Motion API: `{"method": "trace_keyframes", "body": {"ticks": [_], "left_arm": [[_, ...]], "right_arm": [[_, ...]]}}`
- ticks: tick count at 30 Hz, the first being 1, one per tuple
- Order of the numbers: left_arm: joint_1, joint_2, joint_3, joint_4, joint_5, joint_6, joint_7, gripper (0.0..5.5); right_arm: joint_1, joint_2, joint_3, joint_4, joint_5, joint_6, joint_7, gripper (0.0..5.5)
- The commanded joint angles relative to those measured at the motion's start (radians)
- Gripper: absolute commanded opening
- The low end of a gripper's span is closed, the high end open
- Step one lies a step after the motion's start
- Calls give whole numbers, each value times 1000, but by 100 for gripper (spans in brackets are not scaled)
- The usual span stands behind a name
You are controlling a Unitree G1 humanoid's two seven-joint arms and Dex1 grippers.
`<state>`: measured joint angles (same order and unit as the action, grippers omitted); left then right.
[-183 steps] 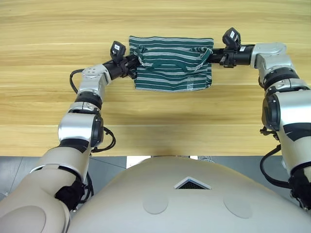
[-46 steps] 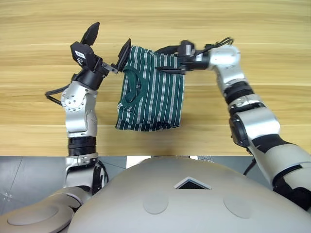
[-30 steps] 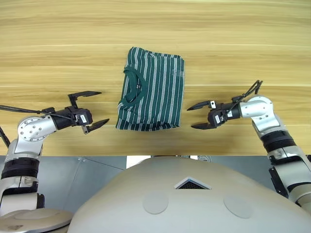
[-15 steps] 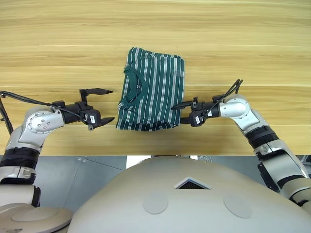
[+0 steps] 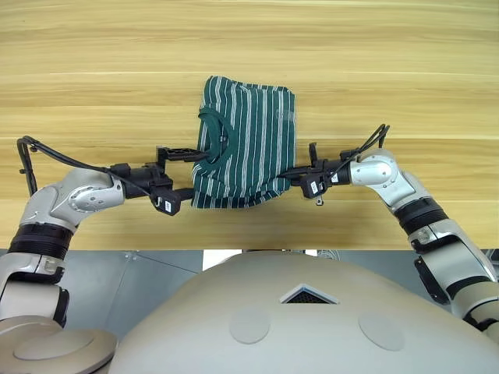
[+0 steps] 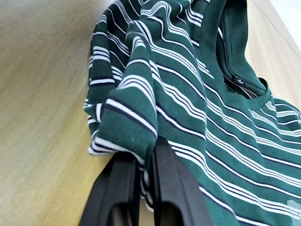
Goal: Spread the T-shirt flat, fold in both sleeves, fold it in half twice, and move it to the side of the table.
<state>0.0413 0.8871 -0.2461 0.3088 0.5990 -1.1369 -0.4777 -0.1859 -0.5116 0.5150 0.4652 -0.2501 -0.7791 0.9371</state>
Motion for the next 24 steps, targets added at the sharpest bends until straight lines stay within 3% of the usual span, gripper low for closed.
{"method": "trace_keyframes", "body": {"ticks": [1, 10, 16, 24], "left_arm": [[1, -11, -52, -14, 280, -23, 122, 540], [-97, -10, -215, 102, 555, 64, 362, 540], [-130, 8, -300, 213, 485, 41, 388, 433], [-113, 35, -366, 239, 264, -10, 274, 278]], "right_arm": [[-22, -12, 7, 24, -30, 36, -9, 16], [-20, -13, 15, 6, -20, 33, -10, 16], [-21, -13, 6, 0, -18, 30, -23, 15], [-32, -12, -7, 30, 20, 7, -25, 15]]}}
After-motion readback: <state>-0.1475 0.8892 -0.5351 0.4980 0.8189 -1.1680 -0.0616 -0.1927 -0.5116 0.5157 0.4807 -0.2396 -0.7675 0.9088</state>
